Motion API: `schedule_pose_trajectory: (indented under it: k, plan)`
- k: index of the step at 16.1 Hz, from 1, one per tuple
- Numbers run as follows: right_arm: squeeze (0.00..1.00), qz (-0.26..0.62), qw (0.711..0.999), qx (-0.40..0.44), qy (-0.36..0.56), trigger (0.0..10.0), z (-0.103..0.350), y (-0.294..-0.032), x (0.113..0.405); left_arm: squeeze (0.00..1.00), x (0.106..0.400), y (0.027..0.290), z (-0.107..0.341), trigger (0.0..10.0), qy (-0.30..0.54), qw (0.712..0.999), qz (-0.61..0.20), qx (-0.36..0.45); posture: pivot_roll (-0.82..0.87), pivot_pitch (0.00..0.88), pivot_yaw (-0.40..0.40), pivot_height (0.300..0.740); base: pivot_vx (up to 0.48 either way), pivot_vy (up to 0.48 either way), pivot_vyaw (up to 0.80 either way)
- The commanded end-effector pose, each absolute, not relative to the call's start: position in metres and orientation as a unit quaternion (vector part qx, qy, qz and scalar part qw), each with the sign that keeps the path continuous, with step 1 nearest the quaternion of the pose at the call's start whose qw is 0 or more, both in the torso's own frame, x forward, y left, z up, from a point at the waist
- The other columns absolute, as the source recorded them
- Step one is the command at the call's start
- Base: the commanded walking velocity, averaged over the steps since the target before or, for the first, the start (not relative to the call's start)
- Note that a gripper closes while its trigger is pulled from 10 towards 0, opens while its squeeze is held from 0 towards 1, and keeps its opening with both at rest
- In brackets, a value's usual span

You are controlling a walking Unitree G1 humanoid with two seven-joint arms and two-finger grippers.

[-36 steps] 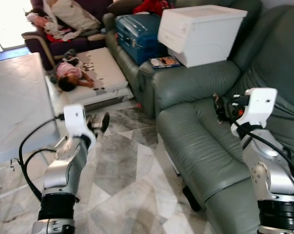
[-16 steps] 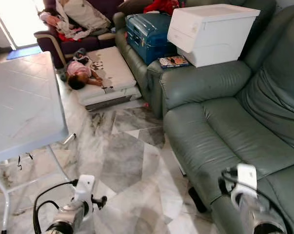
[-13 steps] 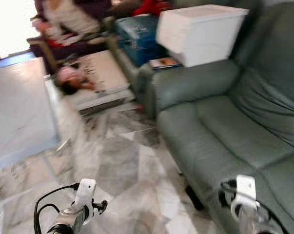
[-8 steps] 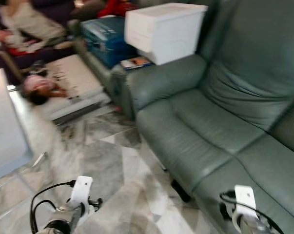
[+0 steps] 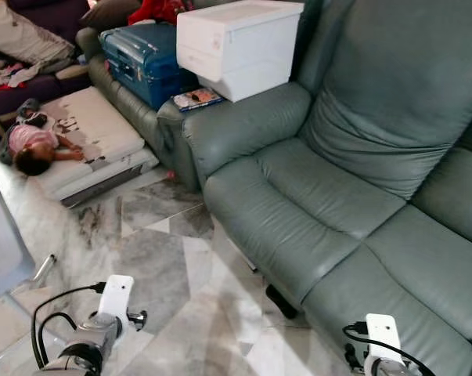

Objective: Picking trash to rubbish bin

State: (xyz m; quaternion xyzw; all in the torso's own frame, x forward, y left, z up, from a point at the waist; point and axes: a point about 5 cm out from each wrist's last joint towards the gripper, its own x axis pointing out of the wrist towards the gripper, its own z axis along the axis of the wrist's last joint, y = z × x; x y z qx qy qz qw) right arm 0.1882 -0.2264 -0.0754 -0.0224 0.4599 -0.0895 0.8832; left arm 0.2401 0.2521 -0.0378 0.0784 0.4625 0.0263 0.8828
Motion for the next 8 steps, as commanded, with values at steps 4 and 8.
schedule_pose_trajectory:
  k: [4,8]
  plan:
    - [0.0,-0.084,0.885,-0.026,0.458,10.0,-0.073,-0.219,0.196,0.0,0.226,0.249,-0.048,10.0,0.48,0.874,0.022,0.075,-0.01,0.059,0.049,0.74,0.0,0.0,0.0]
    - [0.0,-0.091,0.882,-0.018,0.462,10.0,-0.074,-0.211,0.199,0.0,0.226,0.248,-0.048,10.0,0.48,0.874,0.034,0.063,0.01,0.062,0.044,0.74,0.0,0.0,0.0]
